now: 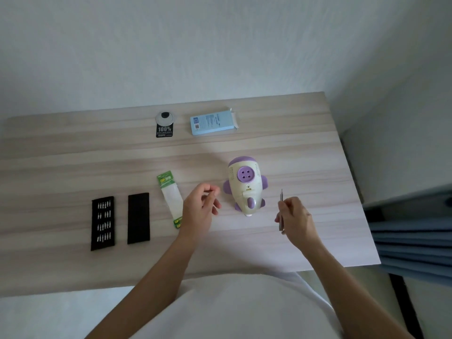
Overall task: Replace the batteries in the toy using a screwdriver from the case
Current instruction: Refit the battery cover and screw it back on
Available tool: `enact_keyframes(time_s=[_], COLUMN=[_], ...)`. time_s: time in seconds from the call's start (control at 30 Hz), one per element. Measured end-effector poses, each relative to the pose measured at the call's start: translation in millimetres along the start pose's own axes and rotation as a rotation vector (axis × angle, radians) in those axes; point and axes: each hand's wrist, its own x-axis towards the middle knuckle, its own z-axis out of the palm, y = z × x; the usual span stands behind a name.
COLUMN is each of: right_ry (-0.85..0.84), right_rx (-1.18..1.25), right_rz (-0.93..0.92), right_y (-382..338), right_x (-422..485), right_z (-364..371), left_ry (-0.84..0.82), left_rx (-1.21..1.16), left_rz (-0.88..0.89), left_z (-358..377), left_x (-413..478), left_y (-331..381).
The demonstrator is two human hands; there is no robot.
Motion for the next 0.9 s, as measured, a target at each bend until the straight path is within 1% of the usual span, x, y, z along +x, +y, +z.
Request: enact_keyframes(time_s=[0.2,0.33,0.53,0.9], right_ry=[-0.048,-0.065,-0.104,-0.146], right_rx=[0.09,0.114,0.124,0.114], right_rz=[-0.021,-0.043,-0.058,-0.095], right_y=[-10.0,-11.1,-7.8,-5.4], right_x=[-4.3,-2.1,1.1,14.8], right_z=[-3.9,-6.0,-5.6,-8.9], left_ry=[-0.045,-0.059,-0.027,-0.046], left_rx=[-0.017,0.026,0.054,0.072], left_rz=[0.054,0.089,0.073,0.035], left_z=[6.6,10.2,15.4,30.2], left_x=[-1.8,-0.3,0.1,4.5], left_y=[14.0,16.6,18.4,21.6])
